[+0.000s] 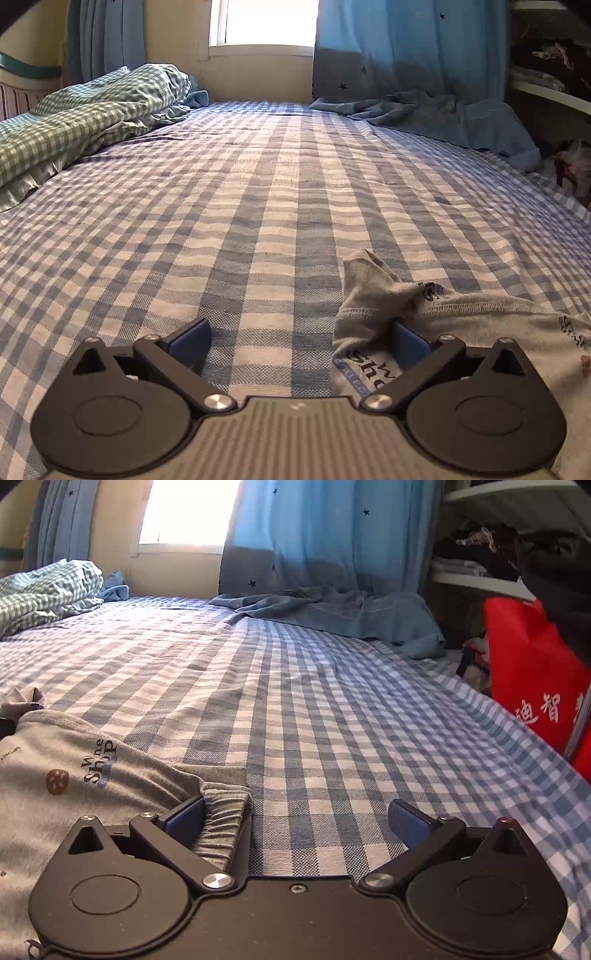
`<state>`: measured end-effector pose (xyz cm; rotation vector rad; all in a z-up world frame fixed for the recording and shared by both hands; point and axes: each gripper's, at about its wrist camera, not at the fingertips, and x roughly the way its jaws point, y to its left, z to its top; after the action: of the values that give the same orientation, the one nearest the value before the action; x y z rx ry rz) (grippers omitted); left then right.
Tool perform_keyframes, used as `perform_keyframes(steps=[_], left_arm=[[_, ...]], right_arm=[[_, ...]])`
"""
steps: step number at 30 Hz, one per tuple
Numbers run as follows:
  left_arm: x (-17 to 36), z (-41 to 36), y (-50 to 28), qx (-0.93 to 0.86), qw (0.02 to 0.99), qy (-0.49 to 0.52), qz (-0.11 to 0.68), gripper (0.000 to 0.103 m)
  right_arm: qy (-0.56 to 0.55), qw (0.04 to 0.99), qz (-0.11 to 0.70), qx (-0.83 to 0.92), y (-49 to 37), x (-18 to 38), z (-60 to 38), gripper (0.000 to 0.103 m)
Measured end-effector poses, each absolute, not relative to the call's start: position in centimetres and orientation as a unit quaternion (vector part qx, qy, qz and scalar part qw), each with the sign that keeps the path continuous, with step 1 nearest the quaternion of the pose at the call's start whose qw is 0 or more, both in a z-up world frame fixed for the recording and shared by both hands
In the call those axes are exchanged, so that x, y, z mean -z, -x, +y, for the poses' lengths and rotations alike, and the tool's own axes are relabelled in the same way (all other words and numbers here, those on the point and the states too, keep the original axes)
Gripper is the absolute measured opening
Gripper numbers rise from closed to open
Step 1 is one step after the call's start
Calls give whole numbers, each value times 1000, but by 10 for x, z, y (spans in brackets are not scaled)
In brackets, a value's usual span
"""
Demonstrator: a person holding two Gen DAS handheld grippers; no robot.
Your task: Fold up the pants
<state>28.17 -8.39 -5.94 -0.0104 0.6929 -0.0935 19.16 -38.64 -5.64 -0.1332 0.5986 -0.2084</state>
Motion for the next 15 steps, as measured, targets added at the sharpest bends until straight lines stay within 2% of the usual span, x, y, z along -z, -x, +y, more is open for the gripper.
perform_keyframes(steps=[3, 8, 13, 15], left_arm=[[52, -81, -273, 53, 943, -2, 330, 102], [25, -70, -214, 97, 949, 29, 300, 103], [50, -83, -170, 109, 940, -54, 319, 102], [51, -79, -160, 108, 943, -42, 311, 102]], right_arm=[[68, 957, 260, 106, -176, 44, -382, 102], [66, 972, 198, 106, -121, 18, -362, 102], [78, 963, 237, 97, -95, 40, -341, 102], [71, 960, 250, 102, -90, 58, -342, 102]])
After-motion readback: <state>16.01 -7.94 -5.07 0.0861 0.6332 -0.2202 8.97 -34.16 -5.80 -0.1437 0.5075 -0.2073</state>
